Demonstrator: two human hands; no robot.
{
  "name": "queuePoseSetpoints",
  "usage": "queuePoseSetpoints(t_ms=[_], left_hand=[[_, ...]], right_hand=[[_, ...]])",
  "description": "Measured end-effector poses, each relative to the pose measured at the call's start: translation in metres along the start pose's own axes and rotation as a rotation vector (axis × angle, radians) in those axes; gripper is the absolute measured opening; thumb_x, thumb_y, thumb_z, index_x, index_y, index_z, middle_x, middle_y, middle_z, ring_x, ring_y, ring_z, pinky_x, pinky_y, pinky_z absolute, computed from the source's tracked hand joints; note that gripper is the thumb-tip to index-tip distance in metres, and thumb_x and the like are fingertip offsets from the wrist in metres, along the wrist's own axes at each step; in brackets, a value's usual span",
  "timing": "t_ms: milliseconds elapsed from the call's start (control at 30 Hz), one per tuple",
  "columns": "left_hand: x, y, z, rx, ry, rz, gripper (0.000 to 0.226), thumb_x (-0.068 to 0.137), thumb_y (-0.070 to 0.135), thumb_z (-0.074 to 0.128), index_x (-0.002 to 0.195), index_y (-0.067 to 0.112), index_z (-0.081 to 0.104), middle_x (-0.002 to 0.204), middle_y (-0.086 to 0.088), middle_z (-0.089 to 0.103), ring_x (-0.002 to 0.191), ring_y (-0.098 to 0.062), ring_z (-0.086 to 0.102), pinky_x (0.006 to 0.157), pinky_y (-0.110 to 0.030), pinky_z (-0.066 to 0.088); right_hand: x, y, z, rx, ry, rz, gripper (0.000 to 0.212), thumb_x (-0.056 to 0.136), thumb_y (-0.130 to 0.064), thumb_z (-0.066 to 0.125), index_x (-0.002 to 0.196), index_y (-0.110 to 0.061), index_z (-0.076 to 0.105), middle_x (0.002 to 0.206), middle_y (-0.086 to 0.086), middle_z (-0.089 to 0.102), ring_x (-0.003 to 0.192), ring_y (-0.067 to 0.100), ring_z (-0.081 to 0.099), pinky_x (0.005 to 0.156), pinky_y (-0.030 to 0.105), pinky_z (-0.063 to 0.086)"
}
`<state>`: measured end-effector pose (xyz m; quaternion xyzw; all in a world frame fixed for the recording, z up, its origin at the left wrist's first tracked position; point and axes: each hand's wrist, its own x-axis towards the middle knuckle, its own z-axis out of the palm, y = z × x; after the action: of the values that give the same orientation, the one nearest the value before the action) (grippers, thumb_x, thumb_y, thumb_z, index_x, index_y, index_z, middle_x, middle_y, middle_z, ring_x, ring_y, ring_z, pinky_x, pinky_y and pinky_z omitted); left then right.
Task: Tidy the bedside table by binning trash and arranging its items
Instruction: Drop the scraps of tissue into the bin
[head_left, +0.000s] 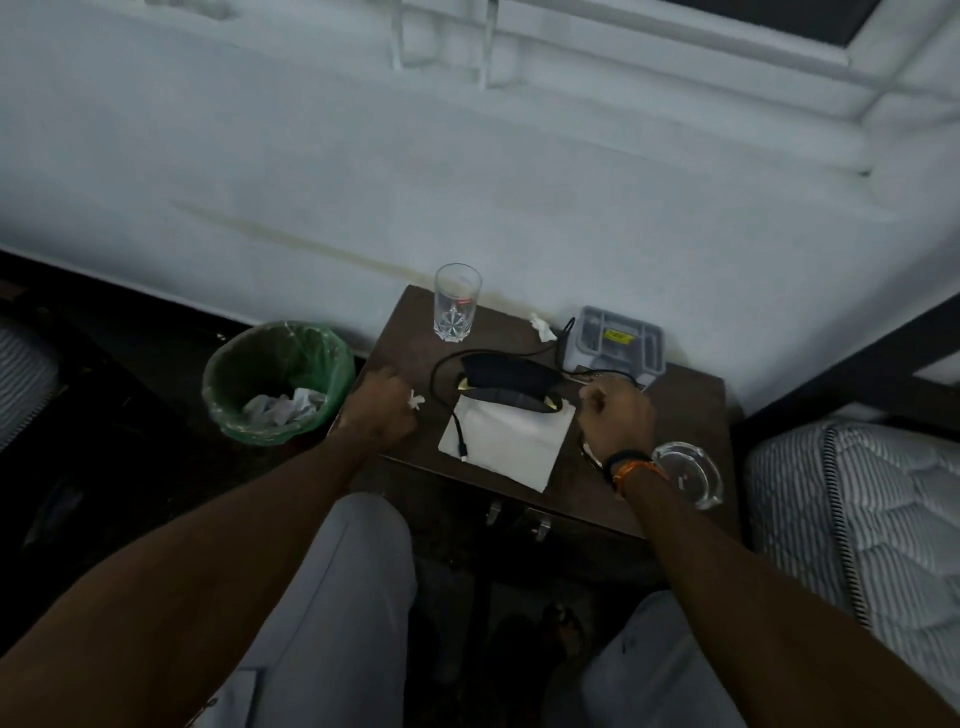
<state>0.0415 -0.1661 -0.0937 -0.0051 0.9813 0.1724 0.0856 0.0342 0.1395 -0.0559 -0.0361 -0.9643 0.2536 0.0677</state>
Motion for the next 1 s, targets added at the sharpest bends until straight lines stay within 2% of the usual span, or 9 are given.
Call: queuePoseSetpoints(t_ms=[100, 200, 300, 433, 500, 600, 700, 867, 1000], left_hand=[[0.003, 0.015, -0.010, -0.046, 0.111, 0.082, 0.014, 0.073, 0.023, 0.055, 0.075, 0.010, 0.059, 0.080, -0.013, 0.062, 0.073, -0.034, 0.060, 0.067, -0.040, 0.051], [0.001, 0.039, -0.022, -0.160, 0.195, 0.097, 0.017, 0.077, 0.032, 0.050, 0.074, 0.016, 0.055, 0.072, -0.009, 0.064, 0.064, -0.032, 0.060, 0.060, -0.039, 0.054], [0.004, 0.061, -0.028, -0.217, 0.201, 0.081, 0.016, 0.076, 0.027, 0.058, 0.068, 0.015, 0.053, 0.071, -0.008, 0.065, 0.066, -0.029, 0.060, 0.062, -0.036, 0.053], [0.012, 0.085, -0.030, -0.331, 0.174, 0.090, 0.011, 0.073, 0.020, 0.066, 0.071, 0.013, 0.057, 0.074, -0.006, 0.065, 0.071, -0.024, 0.061, 0.057, -0.029, 0.046], [0.015, 0.095, -0.029, -0.392, 0.163, 0.122, 0.008, 0.074, 0.014, 0.065, 0.075, 0.011, 0.057, 0.073, -0.005, 0.064, 0.069, -0.023, 0.059, 0.054, -0.027, 0.042], [0.020, 0.105, -0.025, -0.469, 0.148, 0.199, 0.011, 0.074, 0.010, 0.061, 0.079, 0.012, 0.051, 0.068, -0.008, 0.061, 0.064, -0.028, 0.059, 0.055, -0.039, 0.049], [0.030, 0.108, -0.017, -0.483, 0.141, 0.288, 0.018, 0.076, 0.011, 0.060, 0.087, 0.015, 0.048, 0.073, -0.009, 0.059, 0.066, -0.029, 0.059, 0.060, -0.045, 0.052], [0.040, 0.114, -0.007, -0.439, 0.129, 0.311, 0.036, 0.084, 0.013, 0.061, 0.118, 0.019, 0.052, 0.079, 0.001, 0.062, 0.073, -0.019, 0.062, 0.068, -0.036, 0.055], [0.043, 0.116, 0.001, -0.447, 0.121, 0.312, 0.036, 0.088, 0.013, 0.057, 0.123, 0.021, 0.061, 0.084, -0.003, 0.071, 0.077, -0.019, 0.065, 0.072, -0.031, 0.055]], right_hand=[[-0.006, 0.012, -0.007, -0.024, -0.058, 0.099, 0.015, 0.078, -0.006, 0.061, 0.078, -0.017, 0.072, 0.088, 0.007, 0.072, 0.086, 0.032, 0.067, 0.072, 0.029, 0.045], [-0.015, 0.022, -0.012, -0.042, -0.154, 0.155, 0.014, 0.078, -0.010, 0.064, 0.083, -0.016, 0.075, 0.091, 0.008, 0.074, 0.090, 0.033, 0.067, 0.075, 0.032, 0.051], [-0.022, 0.032, -0.014, -0.055, -0.215, 0.158, 0.013, 0.079, -0.017, 0.068, 0.091, -0.016, 0.074, 0.097, 0.010, 0.074, 0.095, 0.033, 0.066, 0.081, 0.040, 0.055], [-0.026, 0.040, -0.009, -0.142, -0.361, 0.114, 0.024, 0.080, -0.031, 0.070, 0.103, -0.022, 0.070, 0.105, 0.007, 0.070, 0.099, 0.029, 0.065, 0.081, 0.036, 0.052], [-0.026, 0.039, -0.005, -0.177, -0.362, 0.085, 0.023, 0.082, -0.027, 0.068, 0.104, -0.022, 0.071, 0.107, 0.009, 0.069, 0.100, 0.032, 0.065, 0.080, 0.035, 0.050], [-0.026, 0.036, 0.001, -0.184, -0.327, 0.092, 0.024, 0.085, -0.014, 0.060, 0.105, -0.017, 0.072, 0.109, 0.013, 0.070, 0.101, 0.036, 0.065, 0.081, 0.037, 0.051], [-0.027, 0.039, 0.004, -0.178, -0.323, 0.113, 0.030, 0.083, -0.010, 0.058, 0.106, -0.018, 0.074, 0.109, 0.014, 0.071, 0.102, 0.037, 0.065, 0.085, 0.039, 0.052], [-0.026, 0.041, 0.007, -0.192, -0.298, 0.101, 0.024, 0.084, -0.014, 0.059, 0.103, -0.011, 0.072, 0.104, 0.015, 0.070, 0.097, 0.036, 0.067, 0.078, 0.037, 0.053], [-0.026, 0.043, 0.009, -0.208, -0.285, 0.076, 0.022, 0.086, -0.011, 0.056, 0.103, -0.012, 0.071, 0.106, 0.015, 0.070, 0.096, 0.035, 0.067, 0.078, 0.037, 0.052]])
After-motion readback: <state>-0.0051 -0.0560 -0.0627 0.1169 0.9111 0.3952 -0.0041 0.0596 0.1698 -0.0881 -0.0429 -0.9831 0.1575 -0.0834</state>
